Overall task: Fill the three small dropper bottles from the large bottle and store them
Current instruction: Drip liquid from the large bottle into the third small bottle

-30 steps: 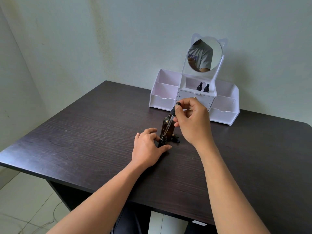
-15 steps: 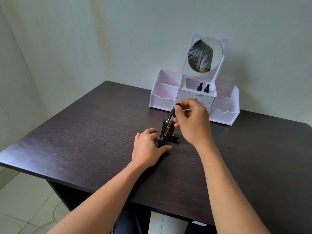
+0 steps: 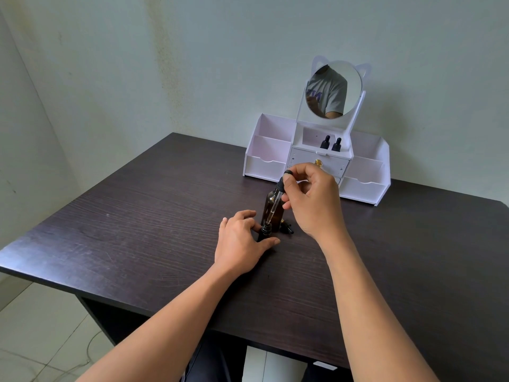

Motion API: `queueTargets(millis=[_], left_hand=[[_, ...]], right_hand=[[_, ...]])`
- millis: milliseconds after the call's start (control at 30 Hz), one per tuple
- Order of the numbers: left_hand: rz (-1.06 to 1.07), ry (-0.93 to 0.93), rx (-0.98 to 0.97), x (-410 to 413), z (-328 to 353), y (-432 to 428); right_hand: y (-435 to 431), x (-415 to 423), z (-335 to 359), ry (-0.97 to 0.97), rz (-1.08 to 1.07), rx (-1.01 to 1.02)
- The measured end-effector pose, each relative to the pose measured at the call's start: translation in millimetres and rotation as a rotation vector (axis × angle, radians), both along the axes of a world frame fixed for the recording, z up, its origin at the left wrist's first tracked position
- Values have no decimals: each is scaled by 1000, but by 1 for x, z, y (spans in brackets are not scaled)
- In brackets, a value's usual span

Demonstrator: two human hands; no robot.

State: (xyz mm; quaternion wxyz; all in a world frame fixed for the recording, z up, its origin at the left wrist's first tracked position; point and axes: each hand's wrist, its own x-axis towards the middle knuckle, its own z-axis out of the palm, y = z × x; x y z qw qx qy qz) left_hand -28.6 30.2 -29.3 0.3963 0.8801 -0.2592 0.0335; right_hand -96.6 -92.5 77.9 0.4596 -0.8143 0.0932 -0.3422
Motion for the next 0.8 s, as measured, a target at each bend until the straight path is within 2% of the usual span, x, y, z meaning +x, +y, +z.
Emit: queueTargets(millis=[267, 433, 800], left_hand=[[1, -6, 7, 0, -1, 0], [0, 0, 13, 0, 0, 0], [0, -2, 10, 0, 0, -1]], right_hand=[[1, -1, -4, 53, 0, -32], [0, 1, -7, 43, 22, 24], [-2, 3, -13, 39, 20, -29]])
